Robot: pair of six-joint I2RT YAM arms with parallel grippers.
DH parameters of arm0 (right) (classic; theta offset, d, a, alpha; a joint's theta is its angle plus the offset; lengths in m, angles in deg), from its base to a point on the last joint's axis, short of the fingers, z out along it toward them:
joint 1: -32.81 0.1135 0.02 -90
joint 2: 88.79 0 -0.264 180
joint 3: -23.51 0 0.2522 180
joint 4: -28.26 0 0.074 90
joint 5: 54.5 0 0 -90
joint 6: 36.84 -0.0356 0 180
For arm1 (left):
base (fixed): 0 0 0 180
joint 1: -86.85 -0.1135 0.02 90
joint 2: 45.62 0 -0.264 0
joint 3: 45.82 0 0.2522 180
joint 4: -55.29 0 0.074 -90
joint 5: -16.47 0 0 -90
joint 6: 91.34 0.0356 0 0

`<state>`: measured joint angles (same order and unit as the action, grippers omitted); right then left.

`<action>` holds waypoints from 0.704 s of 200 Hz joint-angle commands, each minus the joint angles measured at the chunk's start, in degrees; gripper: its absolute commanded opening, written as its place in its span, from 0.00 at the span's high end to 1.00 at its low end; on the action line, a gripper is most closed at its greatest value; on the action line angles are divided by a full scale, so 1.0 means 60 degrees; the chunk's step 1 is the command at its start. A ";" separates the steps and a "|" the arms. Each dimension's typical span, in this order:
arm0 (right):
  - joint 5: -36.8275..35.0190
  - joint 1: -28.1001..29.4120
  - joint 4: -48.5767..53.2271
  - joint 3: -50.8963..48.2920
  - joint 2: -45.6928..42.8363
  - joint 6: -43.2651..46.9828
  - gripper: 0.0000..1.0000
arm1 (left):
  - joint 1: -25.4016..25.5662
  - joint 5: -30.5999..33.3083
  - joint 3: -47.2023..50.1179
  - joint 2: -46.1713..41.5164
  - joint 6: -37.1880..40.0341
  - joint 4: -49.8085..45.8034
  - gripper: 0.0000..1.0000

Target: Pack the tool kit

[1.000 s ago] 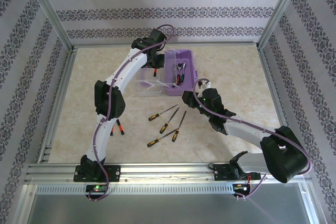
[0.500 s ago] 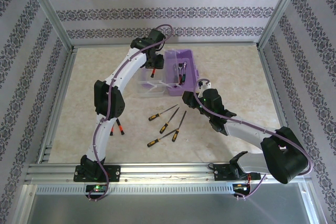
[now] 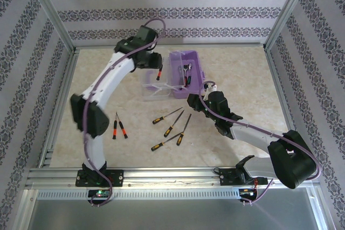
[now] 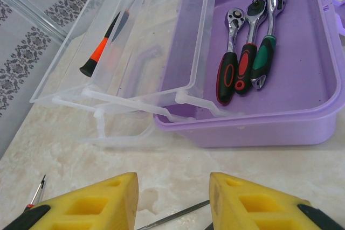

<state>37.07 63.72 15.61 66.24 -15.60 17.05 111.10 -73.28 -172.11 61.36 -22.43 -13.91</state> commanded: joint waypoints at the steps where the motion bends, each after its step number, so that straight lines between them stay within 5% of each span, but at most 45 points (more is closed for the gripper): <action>1: -0.0074 0.0193 -0.0149 -0.0023 -0.0146 0.0074 0.60 | -0.0309 0.1059 0.2428 -0.1948 -0.0175 0.1203 0.48; 31: -0.0349 0.0673 0.0015 0.0192 -0.0019 0.0477 0.60 | -0.1134 0.1653 0.6889 -0.4524 -0.1536 0.2099 0.45; 64: -0.0281 0.0862 -0.0078 0.0306 0.0325 0.0428 0.60 | -0.2209 0.1391 1.0622 -0.6304 -0.2924 0.2602 0.53; 95: -0.0158 0.0853 -0.0112 0.0372 0.0523 0.0311 0.60 | -0.2456 0.0899 1.1956 -0.6559 -0.3259 0.3032 0.57; 141: -0.0180 0.0858 -0.0073 0.0381 0.0502 0.0312 0.60 | -0.2467 0.0149 1.2167 -0.5015 -0.2748 0.3976 0.61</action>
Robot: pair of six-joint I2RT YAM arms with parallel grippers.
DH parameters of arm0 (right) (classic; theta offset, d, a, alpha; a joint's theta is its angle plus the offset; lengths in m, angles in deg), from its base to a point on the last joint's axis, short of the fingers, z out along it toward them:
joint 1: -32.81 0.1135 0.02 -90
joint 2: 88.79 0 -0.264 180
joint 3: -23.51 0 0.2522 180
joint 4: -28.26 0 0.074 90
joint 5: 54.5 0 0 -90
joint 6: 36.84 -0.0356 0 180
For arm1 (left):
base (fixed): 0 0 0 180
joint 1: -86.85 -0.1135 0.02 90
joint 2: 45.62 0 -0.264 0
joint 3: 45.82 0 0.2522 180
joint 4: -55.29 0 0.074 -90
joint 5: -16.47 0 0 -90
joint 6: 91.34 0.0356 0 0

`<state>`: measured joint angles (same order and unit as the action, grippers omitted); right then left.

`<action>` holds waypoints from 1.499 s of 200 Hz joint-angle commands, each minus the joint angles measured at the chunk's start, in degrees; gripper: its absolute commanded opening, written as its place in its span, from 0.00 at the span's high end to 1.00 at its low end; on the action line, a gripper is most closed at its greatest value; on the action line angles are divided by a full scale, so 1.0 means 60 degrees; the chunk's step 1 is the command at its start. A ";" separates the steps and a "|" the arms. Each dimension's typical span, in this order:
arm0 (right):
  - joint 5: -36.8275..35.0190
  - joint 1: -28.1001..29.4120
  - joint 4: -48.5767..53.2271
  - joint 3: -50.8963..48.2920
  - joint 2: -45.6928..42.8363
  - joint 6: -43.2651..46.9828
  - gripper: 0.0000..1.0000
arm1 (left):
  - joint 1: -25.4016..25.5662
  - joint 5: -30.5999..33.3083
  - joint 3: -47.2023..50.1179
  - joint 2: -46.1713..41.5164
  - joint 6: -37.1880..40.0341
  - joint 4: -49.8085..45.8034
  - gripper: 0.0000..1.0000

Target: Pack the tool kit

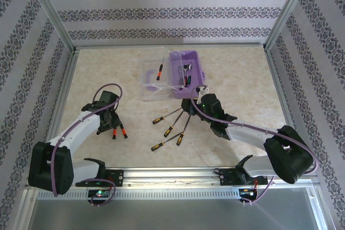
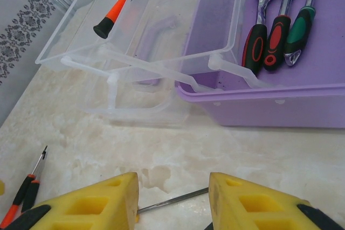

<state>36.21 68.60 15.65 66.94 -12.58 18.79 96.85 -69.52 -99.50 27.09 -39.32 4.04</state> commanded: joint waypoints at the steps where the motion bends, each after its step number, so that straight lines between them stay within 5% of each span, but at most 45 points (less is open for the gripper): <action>1: -0.0042 0.0051 -0.0076 0.0260 -0.0008 0.0025 0.60 | -0.0096 -0.0470 0.0049 0.0727 0.0071 0.0988 0.61; 106: -0.0091 0.0051 -0.0018 0.0270 -0.0063 0.0059 0.60 | -0.0139 -0.0710 0.0415 0.1055 0.0030 0.1446 0.78; 210: -0.0279 0.0044 -0.0033 0.0138 -0.0320 0.0070 0.59 | -0.0140 -0.1340 0.1214 0.0404 -0.0130 0.2265 0.84; 229: -0.0301 0.0052 -0.0014 0.0124 -0.0380 0.0055 0.59 | -0.0135 -0.1132 0.1268 0.0179 -0.0102 0.2161 0.91; 300: -0.0265 0.0043 -0.0043 0.0124 -0.0323 -0.0021 0.58 | -0.0132 -0.0788 0.0287 -0.0716 0.0343 0.0885 0.93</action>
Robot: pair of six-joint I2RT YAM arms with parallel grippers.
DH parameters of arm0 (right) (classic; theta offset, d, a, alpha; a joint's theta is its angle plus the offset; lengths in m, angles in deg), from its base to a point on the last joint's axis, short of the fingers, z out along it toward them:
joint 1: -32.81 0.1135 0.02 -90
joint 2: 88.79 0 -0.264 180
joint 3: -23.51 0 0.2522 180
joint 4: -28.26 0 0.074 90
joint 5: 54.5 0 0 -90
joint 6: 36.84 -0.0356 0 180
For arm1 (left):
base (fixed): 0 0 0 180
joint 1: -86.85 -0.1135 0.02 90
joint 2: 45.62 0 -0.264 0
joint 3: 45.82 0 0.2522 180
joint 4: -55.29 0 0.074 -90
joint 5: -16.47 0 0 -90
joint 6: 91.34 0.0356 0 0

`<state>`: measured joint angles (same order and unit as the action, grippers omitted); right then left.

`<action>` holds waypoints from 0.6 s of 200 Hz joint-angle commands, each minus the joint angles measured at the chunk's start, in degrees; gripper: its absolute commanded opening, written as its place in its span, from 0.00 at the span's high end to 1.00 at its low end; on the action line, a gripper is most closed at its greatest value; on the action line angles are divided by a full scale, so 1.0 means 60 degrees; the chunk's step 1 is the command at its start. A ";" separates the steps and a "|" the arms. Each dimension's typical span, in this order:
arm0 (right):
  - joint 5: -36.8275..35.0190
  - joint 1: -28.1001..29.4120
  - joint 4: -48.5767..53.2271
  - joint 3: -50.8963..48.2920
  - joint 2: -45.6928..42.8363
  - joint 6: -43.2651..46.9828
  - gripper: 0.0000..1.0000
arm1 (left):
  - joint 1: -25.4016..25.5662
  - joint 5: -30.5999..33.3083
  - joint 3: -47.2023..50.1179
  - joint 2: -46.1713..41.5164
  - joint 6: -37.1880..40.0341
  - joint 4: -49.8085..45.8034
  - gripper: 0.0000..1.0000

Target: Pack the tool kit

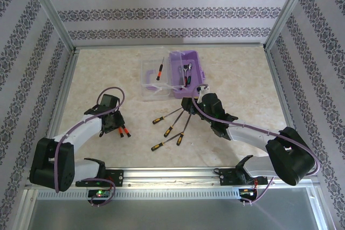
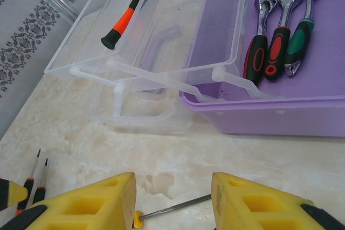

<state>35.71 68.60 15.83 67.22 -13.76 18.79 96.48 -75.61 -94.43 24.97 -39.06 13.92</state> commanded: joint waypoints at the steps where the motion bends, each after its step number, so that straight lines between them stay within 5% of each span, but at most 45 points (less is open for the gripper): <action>1: -0.0181 0.0049 -0.0065 0.0076 -0.0126 -0.0018 0.58 | -0.0068 0.0230 -0.0583 -0.0373 0.0304 -0.0789 0.93; 46: -0.0216 0.0039 -0.0065 0.0083 -0.0112 0.0001 0.58 | -0.0076 0.0084 -0.1822 -0.0452 0.0748 -0.1648 0.94; 120: -0.0228 -0.0018 -0.0043 0.0105 0.0006 0.0023 0.58 | 0.0892 -0.0096 -0.5830 0.1731 0.1433 -0.2447 0.94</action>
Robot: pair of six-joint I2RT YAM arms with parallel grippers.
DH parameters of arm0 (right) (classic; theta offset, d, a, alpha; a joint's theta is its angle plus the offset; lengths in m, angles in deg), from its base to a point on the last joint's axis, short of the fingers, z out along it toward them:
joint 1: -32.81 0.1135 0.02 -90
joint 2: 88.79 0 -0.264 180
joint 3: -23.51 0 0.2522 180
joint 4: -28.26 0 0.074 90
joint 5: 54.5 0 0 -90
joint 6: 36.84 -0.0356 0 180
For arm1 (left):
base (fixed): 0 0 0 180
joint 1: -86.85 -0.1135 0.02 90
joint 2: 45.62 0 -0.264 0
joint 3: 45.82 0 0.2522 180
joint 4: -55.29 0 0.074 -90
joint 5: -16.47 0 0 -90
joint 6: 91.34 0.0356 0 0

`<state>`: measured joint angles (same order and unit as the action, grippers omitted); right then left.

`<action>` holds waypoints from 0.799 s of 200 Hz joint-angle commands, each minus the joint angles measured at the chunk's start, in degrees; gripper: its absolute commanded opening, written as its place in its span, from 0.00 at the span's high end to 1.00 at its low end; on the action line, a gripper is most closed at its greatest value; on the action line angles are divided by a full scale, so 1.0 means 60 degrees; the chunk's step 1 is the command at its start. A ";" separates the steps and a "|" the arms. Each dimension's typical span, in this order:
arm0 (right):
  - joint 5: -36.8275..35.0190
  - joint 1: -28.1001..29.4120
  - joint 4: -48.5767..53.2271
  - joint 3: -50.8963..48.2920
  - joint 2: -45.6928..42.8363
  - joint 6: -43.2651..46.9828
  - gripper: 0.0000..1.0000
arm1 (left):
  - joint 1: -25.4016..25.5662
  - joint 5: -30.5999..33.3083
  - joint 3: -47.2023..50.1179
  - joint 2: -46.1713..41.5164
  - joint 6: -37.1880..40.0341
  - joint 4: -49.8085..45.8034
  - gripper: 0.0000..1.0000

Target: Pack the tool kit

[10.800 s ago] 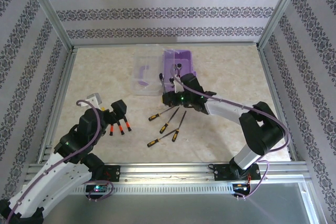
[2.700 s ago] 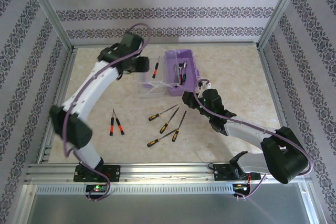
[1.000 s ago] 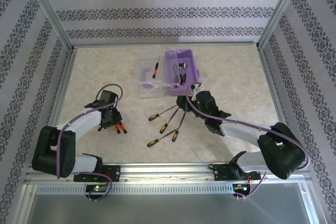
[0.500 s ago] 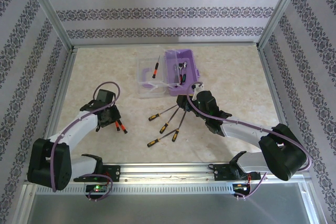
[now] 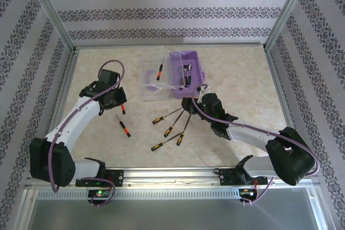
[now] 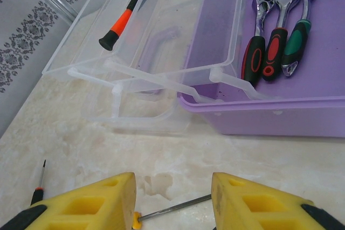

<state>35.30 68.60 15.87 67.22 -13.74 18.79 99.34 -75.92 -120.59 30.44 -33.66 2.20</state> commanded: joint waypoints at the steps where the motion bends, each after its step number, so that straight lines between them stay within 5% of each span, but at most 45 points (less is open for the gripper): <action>1: -0.0165 -0.0025 -0.0051 0.0105 -0.0005 0.0026 0.58 | 0.0434 -0.0035 -0.1554 0.0877 0.0542 -0.0500 0.94; 43: -0.0233 -0.0091 0.0015 0.0076 -0.0130 0.0087 0.58 | 0.1358 -0.0149 -0.5759 0.3968 0.1131 -0.1264 0.94; 119: -0.0178 -0.0252 0.0066 0.0032 -0.0267 0.0059 0.58 | 0.1634 -0.0623 -1.3394 0.9372 0.1961 -0.4298 0.94; 160: -0.0144 -0.0285 0.0052 0.0019 -0.0298 0.0030 0.58 | 0.1844 -0.0407 -1.4171 1.0072 0.2055 -0.4760 0.93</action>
<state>35.03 67.39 16.48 67.22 -14.31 18.79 109.35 -78.70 -202.93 90.56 -23.06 -19.70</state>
